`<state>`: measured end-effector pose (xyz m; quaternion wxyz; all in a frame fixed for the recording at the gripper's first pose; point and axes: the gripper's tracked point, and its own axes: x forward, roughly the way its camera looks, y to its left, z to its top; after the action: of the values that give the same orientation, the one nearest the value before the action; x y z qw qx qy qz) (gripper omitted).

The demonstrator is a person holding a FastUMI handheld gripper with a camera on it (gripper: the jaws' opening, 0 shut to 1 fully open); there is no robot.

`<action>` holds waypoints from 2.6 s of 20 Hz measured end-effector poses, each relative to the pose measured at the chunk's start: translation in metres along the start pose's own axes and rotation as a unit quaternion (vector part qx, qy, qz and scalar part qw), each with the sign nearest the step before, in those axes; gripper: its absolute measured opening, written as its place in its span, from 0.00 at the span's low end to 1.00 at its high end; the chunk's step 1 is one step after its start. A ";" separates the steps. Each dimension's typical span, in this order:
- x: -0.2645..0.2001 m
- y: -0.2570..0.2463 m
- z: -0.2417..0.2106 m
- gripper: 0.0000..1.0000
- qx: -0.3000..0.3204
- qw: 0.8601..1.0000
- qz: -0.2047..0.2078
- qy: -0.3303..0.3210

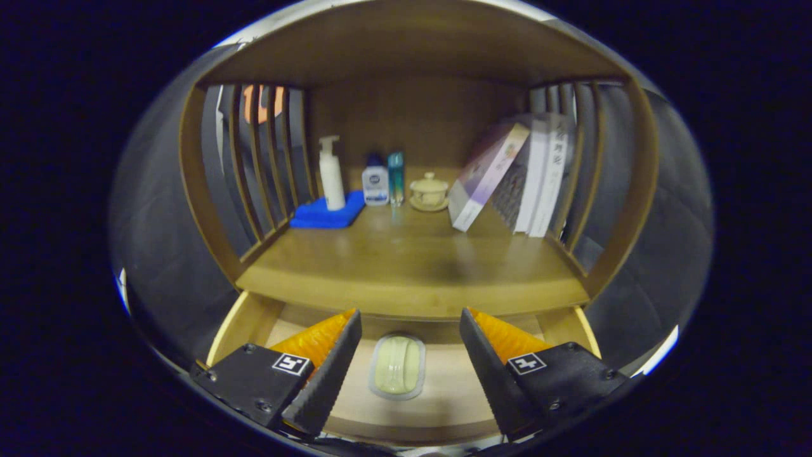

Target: Pull open the drawer, take out the items inside it, and place them on the countertop above the cabinet.

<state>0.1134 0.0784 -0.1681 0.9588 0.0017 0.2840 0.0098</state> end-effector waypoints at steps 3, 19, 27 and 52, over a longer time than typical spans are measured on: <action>0.033 0.001 -0.019 0.96 -0.017 0.998 -0.004 0.058; 0.081 0.006 -0.092 0.48 0.057 0.964 0.003 0.259; 0.055 0.005 -0.088 0.22 0.054 0.967 0.033 0.247; 0.041 -0.002 0.079 0.22 0.077 0.984 0.053 0.152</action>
<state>0.1906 0.0770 -0.1242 0.8994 0.0887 0.4262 0.0394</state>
